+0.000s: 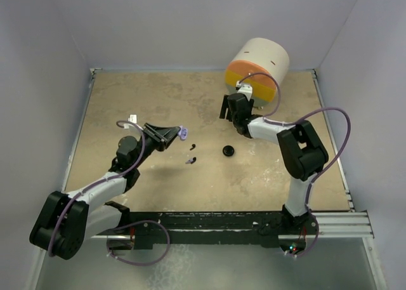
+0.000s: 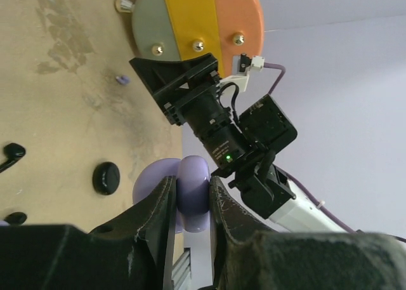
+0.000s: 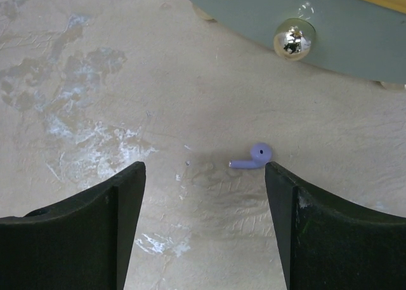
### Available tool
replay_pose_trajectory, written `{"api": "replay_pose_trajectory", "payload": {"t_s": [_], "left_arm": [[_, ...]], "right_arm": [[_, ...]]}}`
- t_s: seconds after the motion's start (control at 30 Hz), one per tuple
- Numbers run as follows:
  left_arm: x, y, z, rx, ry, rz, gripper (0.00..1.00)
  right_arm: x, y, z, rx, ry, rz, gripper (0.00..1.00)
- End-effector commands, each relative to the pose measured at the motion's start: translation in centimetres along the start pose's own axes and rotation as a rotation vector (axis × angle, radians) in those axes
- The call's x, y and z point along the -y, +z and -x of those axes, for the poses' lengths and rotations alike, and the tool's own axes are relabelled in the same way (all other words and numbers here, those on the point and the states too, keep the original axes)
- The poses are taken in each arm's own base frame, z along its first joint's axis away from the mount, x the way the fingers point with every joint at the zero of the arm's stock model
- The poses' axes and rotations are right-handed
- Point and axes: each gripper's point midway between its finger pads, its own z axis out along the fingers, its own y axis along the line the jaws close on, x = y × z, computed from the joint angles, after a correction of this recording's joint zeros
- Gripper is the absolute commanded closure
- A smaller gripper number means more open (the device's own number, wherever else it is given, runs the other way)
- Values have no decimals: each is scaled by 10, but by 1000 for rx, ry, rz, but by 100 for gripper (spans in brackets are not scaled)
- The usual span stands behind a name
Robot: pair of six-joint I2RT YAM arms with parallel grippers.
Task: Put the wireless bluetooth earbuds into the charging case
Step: Pick up the earbud from the center of the board.
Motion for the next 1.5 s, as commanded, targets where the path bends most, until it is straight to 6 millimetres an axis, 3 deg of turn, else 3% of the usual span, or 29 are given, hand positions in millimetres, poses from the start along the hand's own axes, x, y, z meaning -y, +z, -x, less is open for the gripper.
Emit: {"api": "replay_pose_trajectory", "payload": {"t_s": [0.0,0.3,0.67,1.0,1.47], "left_arm": [[-1,4,6,17,71,33,100],[-7,6,6,18,69,43,100],[-9,6,6,23,68,46,100],[-9,6,7,25,68,49,100],[-13,6,6,25,66,55,100]], "right_arm": [[4,9,23,51,22,-31,22],[20,25,10,30,23,-71,22],[21,38,-1,7,25,-42,22],[16,37,-17,-25,42,6,22],[9,30,-18,-33,93,45,25]]}}
